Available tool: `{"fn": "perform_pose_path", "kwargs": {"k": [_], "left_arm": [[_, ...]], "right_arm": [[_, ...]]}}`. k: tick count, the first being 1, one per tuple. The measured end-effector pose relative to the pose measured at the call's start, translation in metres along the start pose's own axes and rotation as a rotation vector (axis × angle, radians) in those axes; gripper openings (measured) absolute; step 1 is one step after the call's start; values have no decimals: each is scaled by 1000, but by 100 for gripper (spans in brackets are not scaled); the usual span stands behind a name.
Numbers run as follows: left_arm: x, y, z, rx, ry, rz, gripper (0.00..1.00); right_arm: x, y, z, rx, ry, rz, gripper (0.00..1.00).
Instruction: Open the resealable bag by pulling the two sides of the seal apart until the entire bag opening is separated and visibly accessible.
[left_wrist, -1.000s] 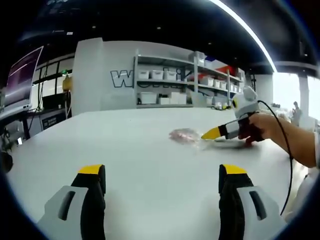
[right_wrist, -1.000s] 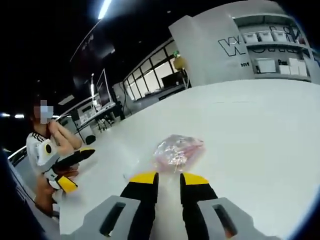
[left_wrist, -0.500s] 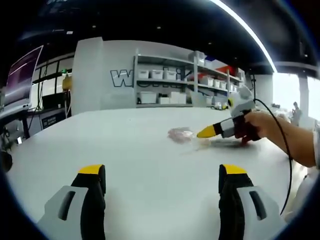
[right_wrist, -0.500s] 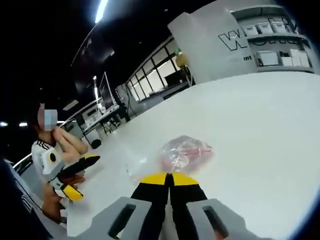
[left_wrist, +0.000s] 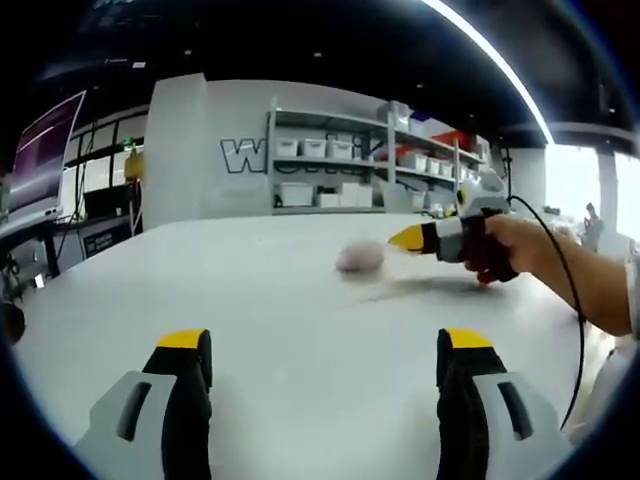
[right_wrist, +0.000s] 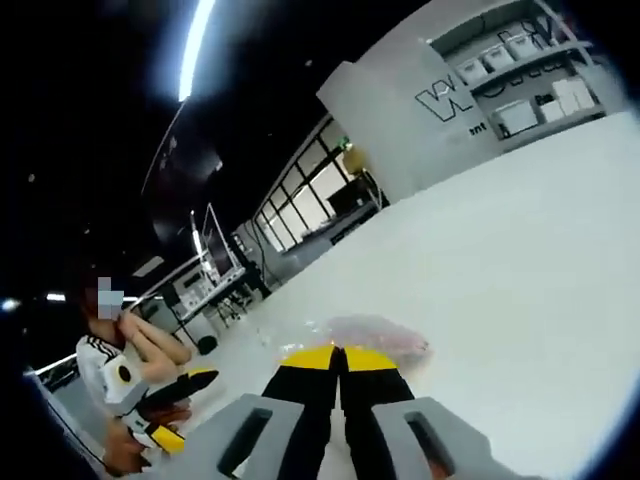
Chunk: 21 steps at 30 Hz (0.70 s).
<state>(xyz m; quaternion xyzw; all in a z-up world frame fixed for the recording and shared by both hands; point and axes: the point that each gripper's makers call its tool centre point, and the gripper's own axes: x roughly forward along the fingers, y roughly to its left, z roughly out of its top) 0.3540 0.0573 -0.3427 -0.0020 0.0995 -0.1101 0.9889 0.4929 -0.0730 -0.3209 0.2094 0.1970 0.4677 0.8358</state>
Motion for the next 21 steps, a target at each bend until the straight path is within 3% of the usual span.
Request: {"fn": "perform_pose_path", "kwargs": {"k": [11,21], "left_arm": [[-1,-1,1,1,0,0,92],[-2,-1,1,-2,0,0,90]], "right_arm": [[0,16,12,24,-65,33,0],[-5,38,11,58,-106,83,0]]}}
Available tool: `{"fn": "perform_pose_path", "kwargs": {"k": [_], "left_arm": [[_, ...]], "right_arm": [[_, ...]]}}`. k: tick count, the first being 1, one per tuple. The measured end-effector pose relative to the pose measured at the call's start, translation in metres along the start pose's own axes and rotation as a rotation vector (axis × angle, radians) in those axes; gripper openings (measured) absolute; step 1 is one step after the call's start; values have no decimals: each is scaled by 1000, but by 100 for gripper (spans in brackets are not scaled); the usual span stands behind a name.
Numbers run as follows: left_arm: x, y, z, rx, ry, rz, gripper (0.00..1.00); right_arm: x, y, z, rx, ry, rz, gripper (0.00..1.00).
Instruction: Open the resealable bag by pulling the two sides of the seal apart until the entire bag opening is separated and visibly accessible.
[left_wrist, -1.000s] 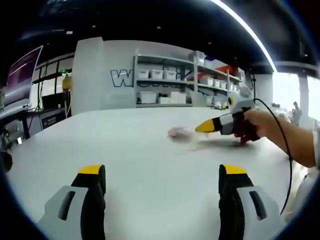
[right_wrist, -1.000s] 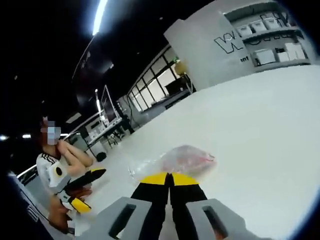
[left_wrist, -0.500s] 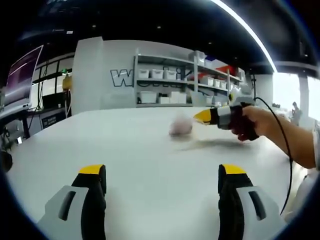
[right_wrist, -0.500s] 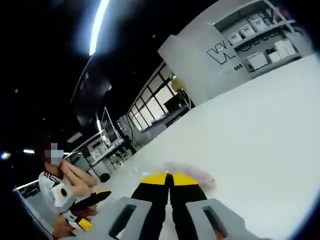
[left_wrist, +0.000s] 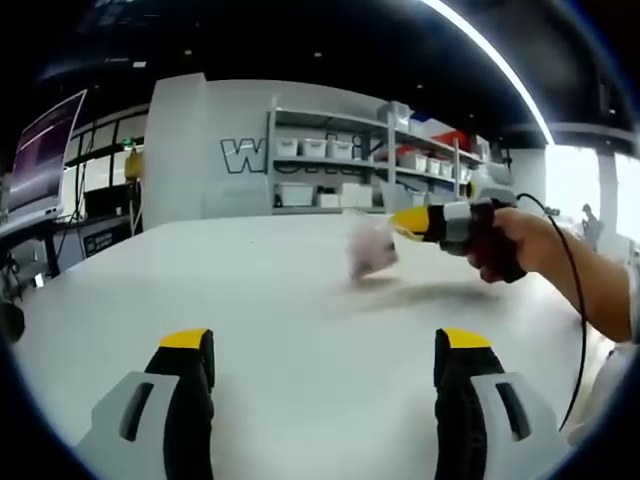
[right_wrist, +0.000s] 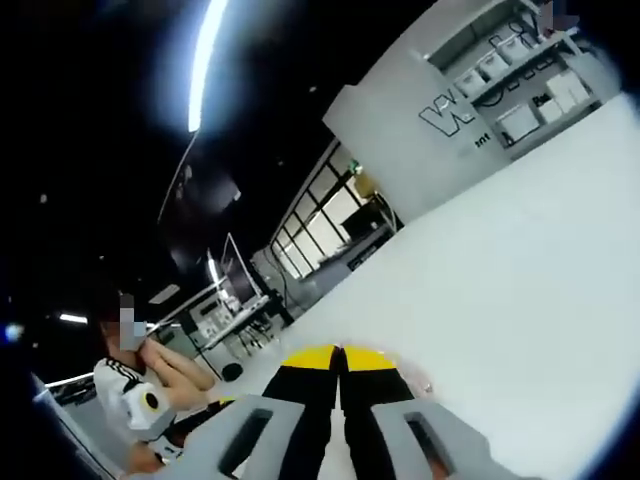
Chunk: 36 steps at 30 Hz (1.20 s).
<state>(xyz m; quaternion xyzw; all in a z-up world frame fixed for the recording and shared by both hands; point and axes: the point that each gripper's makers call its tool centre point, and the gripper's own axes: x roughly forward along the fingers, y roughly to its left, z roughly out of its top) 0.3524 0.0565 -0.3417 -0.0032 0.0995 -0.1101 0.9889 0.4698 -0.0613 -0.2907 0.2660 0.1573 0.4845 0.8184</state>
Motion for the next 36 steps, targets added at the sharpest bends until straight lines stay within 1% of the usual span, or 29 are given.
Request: {"fn": "perform_pose_path", "kwargs": {"k": [4,8,12,19,26,30,36], "left_arm": [[-1,0,0,-2,-2,-2,88],[-1,-1,1,-12,-10,-13,82],[-2,-1,2,-17,-11,-13,82],[-2,-2,3,-25,-16,-21,81],[-5,-6,6,-44,-24,-37,79],[-8,-10,10,-49,-36,-50,78],[-12,-18,14,-60,-46,-77,76]], "right_arm": [[-1,8,0,10,-16,16,0],[-4,16,-1,17,-41,32,0],[-7,20,-2,25,-63,39,0],[-12,33,3,29,-116,58,0],[-15,45,-1,30,-131,79,0],[-18,55,-2,38,-142,94,0],[-20,67,-5,24,-148,111,0]]}}
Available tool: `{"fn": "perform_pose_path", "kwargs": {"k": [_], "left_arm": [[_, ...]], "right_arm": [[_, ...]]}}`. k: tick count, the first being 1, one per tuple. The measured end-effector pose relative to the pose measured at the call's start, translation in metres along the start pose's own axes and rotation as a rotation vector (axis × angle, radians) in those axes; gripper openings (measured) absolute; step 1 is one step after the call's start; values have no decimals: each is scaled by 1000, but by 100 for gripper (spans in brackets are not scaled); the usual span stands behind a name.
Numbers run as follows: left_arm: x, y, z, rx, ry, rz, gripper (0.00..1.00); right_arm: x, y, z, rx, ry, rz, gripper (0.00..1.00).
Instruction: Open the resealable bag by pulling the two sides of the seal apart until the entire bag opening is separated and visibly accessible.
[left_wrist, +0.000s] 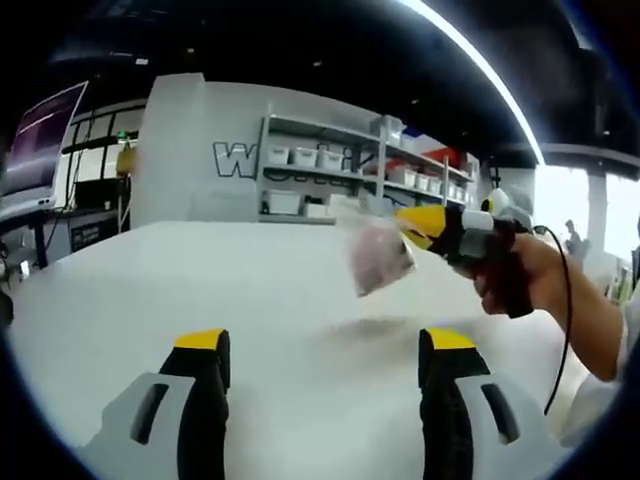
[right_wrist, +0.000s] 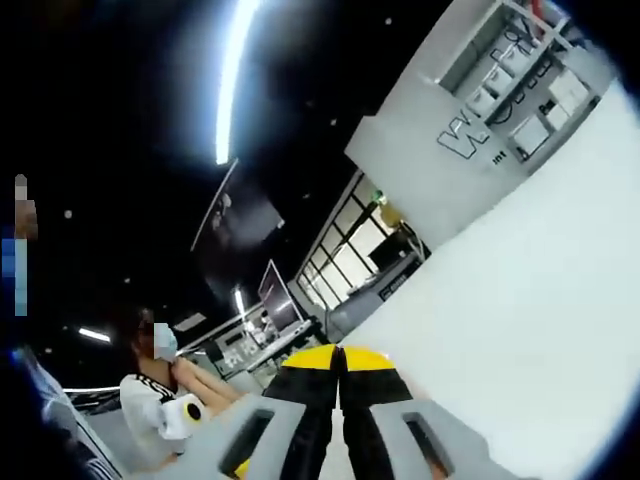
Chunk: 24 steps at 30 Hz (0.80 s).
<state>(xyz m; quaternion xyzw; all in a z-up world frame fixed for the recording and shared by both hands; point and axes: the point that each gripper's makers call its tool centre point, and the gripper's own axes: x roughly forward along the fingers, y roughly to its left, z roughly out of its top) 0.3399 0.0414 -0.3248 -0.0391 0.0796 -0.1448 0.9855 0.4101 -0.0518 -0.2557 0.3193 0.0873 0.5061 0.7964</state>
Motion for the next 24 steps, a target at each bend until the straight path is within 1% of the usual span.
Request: {"fn": "perform_pose_path", "kwargs": {"k": [4,9,15,20,24], "left_arm": [[-1,-4,1,-3,-1,-14,74],[-4,-8,1,-20,-4,-46,64],[-6,-13,6,-31,-17,-67,60],[-8,-15,8,-39,-23,-70,59],[-11,-22,10,-61,-36,-93,56]], "right_arm": [[-1,3,-8,2,11,3,0],[-3,5,-13,12,16,9,0],[-4,15,-19,20,20,24,0],[-4,19,-22,15,23,26,0],[-6,22,-28,5,21,26,0]]}}
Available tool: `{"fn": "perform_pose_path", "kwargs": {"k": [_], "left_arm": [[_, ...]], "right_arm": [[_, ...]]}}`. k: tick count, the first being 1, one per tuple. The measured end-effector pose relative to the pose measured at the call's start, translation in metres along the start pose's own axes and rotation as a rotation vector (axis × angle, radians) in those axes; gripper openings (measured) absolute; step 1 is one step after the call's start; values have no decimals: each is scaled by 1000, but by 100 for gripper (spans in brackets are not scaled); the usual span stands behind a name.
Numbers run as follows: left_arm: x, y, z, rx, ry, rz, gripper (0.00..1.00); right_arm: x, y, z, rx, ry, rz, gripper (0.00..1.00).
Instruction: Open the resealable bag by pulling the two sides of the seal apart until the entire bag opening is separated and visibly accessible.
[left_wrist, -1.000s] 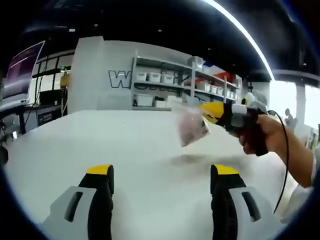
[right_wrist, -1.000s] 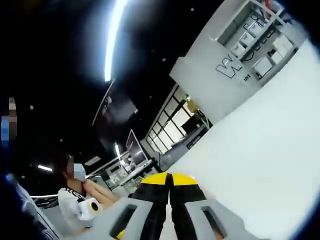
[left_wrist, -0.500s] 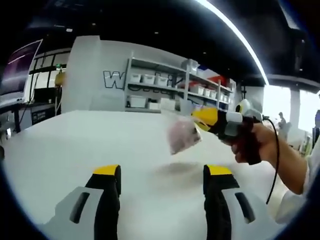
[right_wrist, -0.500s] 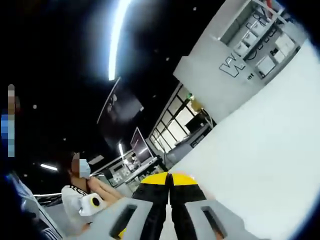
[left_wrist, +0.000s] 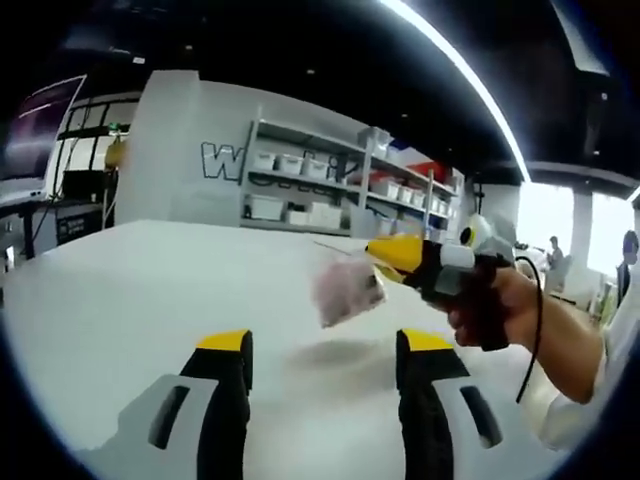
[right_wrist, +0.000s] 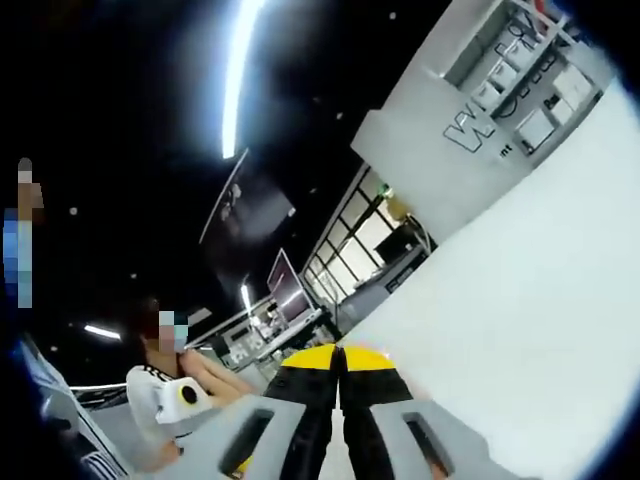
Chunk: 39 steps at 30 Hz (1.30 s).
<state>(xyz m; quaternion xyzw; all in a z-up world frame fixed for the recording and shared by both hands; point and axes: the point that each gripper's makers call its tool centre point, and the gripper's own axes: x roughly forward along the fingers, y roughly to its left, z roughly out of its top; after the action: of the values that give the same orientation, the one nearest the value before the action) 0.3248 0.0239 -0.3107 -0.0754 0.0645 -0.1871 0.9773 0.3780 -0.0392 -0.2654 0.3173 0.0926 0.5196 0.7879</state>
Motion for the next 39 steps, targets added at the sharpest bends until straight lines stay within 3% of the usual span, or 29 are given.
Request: {"fn": "perform_pose_path", "kwargs": {"k": [11,17,21,30,39], "left_arm": [[-5,-20,11,-145,-64,-83,28],[-6,-18,26,-375,-156,-118,17],[-4,-16,26,-498,-187,-131,14],[2,-12,22,-665,-217,-142,13],[6,-12,18,-697,-209,-144,10]], "right_arm": [[2,5,-12,23,2,20,0],[3,7,-17,20,10,30,0],[2,8,-22,32,13,34,0],[-1,10,-23,36,10,40,0],[-1,12,-26,40,16,50,0]]}}
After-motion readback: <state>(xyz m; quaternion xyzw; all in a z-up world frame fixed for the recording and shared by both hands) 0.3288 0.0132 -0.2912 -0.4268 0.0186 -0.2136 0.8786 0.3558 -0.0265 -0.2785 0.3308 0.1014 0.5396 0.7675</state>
